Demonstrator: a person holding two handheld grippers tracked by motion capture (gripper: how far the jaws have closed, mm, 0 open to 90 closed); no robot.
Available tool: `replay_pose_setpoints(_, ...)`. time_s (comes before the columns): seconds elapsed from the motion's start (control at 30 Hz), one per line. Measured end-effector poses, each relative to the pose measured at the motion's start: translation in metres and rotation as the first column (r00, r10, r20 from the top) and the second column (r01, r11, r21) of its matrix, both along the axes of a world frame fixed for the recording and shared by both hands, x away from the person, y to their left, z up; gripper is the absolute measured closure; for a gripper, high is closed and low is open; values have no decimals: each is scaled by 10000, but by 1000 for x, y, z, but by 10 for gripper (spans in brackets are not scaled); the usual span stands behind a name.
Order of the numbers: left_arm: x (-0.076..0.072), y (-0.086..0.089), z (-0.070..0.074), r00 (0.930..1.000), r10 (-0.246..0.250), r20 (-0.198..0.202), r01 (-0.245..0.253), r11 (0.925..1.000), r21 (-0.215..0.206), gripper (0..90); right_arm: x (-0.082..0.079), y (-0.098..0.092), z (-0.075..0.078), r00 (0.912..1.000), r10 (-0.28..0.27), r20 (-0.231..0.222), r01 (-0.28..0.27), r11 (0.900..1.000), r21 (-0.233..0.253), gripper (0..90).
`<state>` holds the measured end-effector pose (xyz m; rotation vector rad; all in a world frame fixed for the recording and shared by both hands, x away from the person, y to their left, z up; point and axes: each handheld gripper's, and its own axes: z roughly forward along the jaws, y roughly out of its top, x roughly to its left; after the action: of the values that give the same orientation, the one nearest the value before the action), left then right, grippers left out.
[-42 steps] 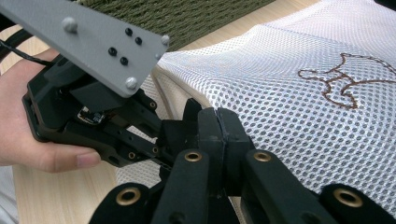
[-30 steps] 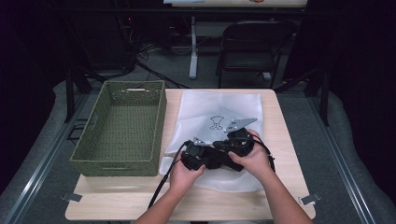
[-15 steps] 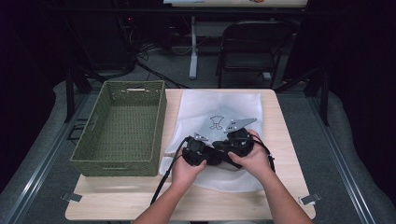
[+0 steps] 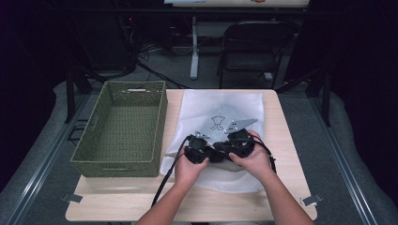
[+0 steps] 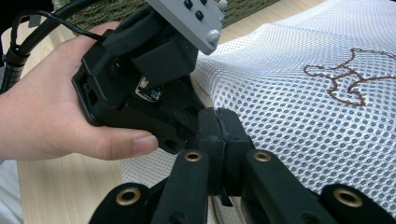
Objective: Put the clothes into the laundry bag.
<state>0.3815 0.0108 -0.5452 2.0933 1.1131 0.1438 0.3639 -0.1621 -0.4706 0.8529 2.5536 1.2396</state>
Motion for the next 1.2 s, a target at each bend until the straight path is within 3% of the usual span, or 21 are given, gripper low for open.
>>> replay_pose_setpoints(0.27, -2, 0, 0, 9999, -90, 124, 90, 10000, 37, 819, 2, -3, -2, 10000, -45, -78, 45, 10000, 78, 897)
replay_pose_setpoints(0.73, -16, 10, 10, 9985, -497, 212, 496, 9988, 49, 636, 2, -5, -1, 9999, -84, -70, 85, 9998, 169, 897)
replay_pose_setpoints(1.03, -23, 17, 9, 9987, -403, 296, 405, 9992, -52, 602, 2, -4, -2, 9999, -85, -86, 86, 9999, 140, 897)
replay_pose_setpoints(1.2, -27, 17, 7, 9984, -534, 184, 532, 9985, 101, 597, 2, -4, -2, 9999, -83, -84, 85, 9999, 123, 897)
